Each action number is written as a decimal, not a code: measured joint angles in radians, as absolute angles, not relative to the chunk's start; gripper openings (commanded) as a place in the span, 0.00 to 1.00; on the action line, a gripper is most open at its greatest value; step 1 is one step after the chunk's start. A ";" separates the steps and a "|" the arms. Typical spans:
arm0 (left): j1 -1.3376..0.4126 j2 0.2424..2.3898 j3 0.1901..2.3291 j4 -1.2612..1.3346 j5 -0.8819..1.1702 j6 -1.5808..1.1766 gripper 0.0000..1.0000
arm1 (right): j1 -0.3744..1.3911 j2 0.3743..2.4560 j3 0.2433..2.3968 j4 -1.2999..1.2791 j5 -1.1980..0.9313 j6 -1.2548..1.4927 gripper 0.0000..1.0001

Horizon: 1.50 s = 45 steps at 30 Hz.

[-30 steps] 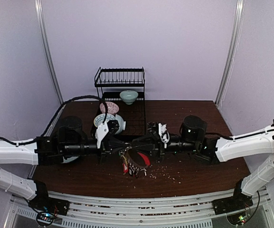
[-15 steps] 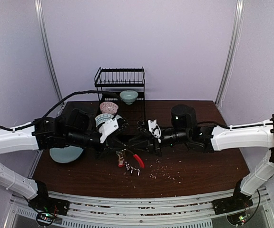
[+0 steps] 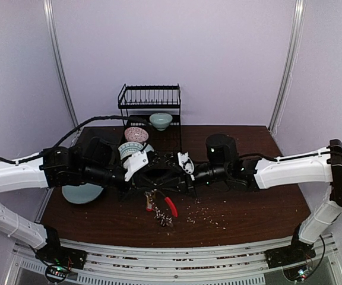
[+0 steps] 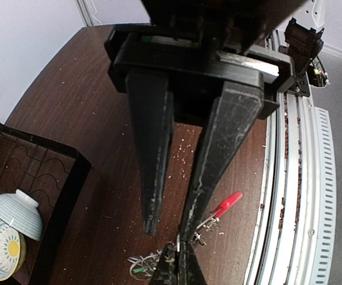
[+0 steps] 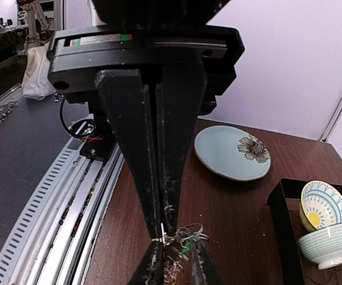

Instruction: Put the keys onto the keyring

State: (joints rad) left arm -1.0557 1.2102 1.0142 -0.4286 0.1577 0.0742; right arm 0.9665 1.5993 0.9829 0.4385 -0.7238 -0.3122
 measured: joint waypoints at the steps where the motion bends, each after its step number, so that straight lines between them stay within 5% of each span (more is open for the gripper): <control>1: -1.056 1.210 1.014 -0.429 0.158 0.074 0.00 | 0.968 1.601 0.983 0.443 -0.724 -0.308 0.10; 4: -1.056 1.208 1.014 -0.427 0.158 0.074 0.00 | 0.971 1.601 0.983 0.449 -0.727 -0.302 0.00; 9: -1.055 1.199 1.013 -0.429 0.157 0.075 0.00 | 0.971 1.603 0.985 0.451 -0.733 -0.288 0.00; 11: -1.055 1.187 1.003 -0.418 0.156 0.073 0.32 | 0.971 1.603 0.985 0.462 -0.734 -0.280 0.00; 14: -1.051 1.139 0.957 -0.346 0.152 0.050 0.45 | 0.971 1.596 0.956 0.530 -0.721 -0.224 0.00; 22: -1.020 0.927 0.723 -0.004 0.174 -0.056 0.25 | 0.985 1.574 0.841 0.799 -0.629 -0.004 0.00; 36: -1.020 0.967 0.594 0.438 0.252 -0.173 0.16 | 1.060 1.552 0.790 1.031 -0.488 0.080 0.00; 45: -1.020 0.999 0.554 0.522 0.301 -0.202 0.20 | 1.064 1.549 0.780 1.055 -0.472 0.077 0.00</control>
